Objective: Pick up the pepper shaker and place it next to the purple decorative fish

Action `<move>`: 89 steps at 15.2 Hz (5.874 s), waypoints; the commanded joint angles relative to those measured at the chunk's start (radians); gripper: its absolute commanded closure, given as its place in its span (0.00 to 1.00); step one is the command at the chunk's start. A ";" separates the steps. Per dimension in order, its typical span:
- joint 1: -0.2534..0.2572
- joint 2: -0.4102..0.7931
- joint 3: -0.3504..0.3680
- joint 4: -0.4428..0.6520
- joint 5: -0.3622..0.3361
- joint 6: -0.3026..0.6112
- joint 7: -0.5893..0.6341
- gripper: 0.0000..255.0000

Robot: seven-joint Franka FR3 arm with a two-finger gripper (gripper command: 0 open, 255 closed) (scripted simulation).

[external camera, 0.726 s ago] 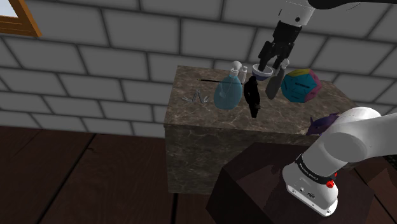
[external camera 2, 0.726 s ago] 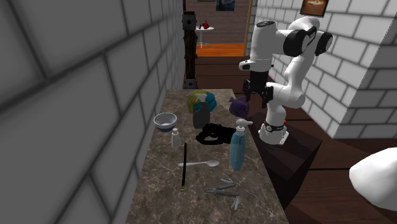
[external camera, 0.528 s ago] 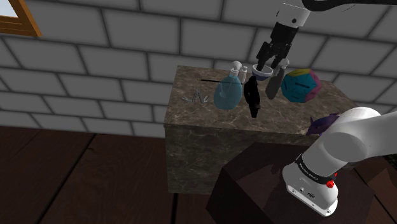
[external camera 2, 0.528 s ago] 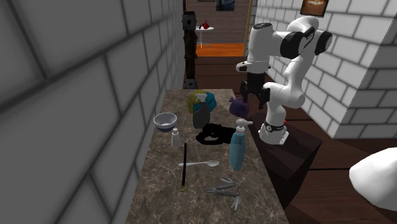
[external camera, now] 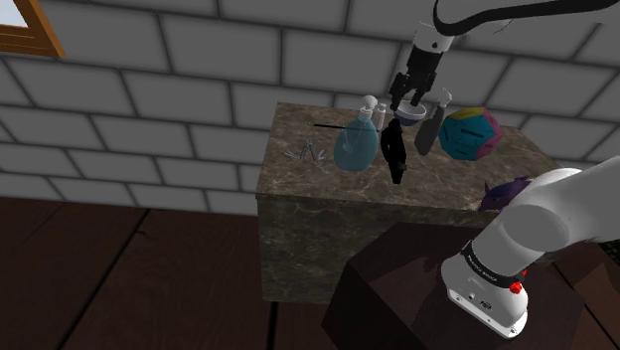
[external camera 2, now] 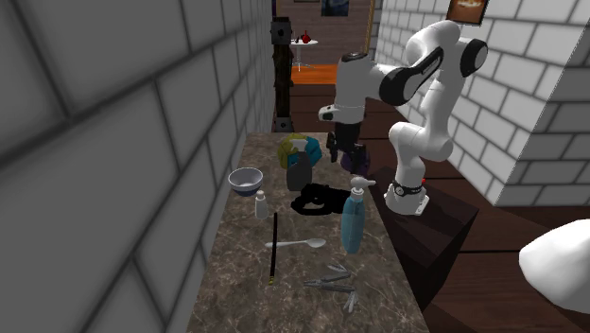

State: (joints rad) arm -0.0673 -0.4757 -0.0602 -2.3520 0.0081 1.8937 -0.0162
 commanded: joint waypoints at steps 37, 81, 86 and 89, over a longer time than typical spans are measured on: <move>-0.133 0.867 -0.134 0.580 -0.027 0.310 -0.277 0.00; -0.130 0.766 -0.143 0.886 -0.039 -0.095 -0.293 1.00; -0.132 0.725 -0.147 0.883 -0.046 -0.131 -0.301 1.00; -0.134 0.600 -0.157 0.715 -0.070 -0.085 -0.312 1.00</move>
State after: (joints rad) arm -0.2006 0.1620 -0.2142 -1.5824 -0.0546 1.7911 -0.3251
